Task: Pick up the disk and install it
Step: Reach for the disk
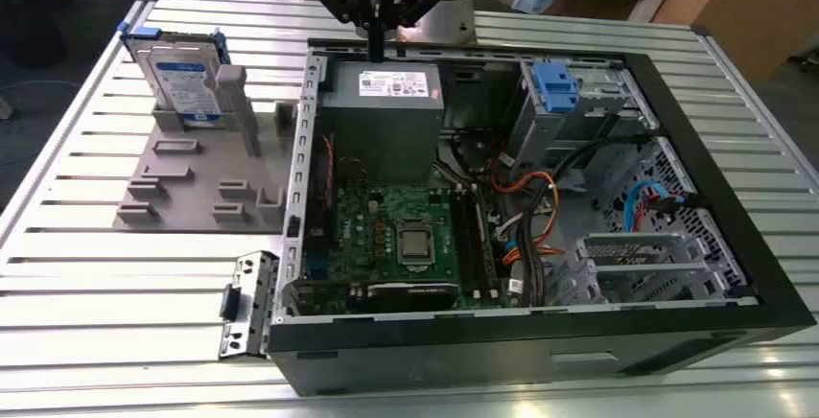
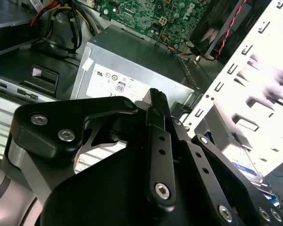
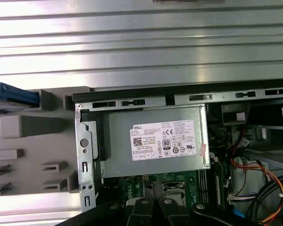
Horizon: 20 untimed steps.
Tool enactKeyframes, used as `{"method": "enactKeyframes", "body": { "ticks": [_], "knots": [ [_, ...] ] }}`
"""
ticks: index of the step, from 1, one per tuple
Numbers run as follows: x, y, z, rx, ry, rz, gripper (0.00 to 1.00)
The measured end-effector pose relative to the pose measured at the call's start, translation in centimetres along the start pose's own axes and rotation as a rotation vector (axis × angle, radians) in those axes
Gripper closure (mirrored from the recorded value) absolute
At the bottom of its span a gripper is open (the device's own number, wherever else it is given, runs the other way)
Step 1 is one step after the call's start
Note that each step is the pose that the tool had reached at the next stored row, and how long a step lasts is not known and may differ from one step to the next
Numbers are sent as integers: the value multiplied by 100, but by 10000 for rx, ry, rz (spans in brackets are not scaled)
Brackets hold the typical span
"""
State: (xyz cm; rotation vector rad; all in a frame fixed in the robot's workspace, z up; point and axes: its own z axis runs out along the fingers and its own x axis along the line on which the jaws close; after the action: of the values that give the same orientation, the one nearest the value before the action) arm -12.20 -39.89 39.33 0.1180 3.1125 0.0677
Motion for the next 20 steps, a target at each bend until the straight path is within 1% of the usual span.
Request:
{"method": "enactKeyframes", "body": {
  "ticks": [5, 9, 13, 20],
  "knots": [
    [7, 0, -1, 1, 1, 2, 90],
    [54, -4, -2, 1, 0, 0, 90],
    [118, -9, -3, 0, -3, 1, 90],
    [167, -12, -5, 0, -3, 0, 90]
  ]
}}
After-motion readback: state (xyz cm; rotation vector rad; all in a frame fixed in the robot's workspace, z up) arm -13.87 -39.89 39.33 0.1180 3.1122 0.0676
